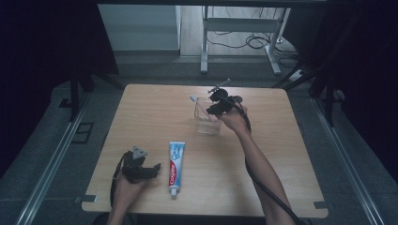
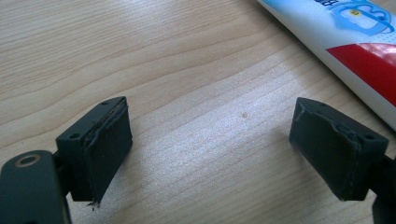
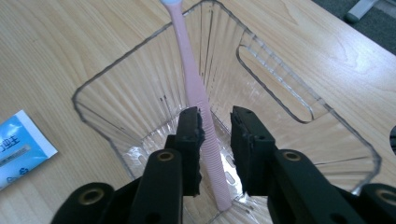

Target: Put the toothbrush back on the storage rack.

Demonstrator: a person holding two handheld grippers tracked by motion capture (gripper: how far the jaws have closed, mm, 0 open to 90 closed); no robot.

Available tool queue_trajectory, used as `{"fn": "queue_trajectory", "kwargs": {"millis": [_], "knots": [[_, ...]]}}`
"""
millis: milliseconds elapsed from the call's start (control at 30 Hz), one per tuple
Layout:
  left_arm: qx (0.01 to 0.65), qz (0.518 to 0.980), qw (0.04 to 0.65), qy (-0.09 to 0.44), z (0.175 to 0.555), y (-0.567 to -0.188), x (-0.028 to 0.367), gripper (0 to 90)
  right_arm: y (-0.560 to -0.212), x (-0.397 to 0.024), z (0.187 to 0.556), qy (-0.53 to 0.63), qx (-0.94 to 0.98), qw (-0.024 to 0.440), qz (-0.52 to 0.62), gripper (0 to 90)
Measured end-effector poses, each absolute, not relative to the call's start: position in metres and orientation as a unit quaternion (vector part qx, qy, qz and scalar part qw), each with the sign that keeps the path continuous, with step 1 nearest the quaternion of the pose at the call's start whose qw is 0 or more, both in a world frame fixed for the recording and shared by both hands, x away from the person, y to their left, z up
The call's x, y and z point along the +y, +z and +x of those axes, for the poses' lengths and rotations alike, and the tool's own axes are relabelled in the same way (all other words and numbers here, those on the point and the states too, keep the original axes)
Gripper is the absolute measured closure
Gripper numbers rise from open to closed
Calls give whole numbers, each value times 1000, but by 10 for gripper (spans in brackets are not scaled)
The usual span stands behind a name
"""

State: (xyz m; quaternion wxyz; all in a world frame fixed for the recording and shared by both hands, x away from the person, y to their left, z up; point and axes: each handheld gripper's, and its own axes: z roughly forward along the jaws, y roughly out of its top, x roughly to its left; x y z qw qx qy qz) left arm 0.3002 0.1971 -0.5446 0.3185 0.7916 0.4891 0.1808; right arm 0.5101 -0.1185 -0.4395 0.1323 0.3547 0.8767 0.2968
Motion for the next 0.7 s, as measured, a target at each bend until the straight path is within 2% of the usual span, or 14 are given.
{"fn": "queue_trajectory", "kwargs": {"millis": [333, 700], "knots": [[489, 792, 318, 181, 300, -545, 197, 129, -427, -122, 499, 321, 870, 137, 347, 513], [489, 791, 320, 181, 300, -545, 197, 129, -420, -128, 488, 343, 865, 131, 342, 397]]}}
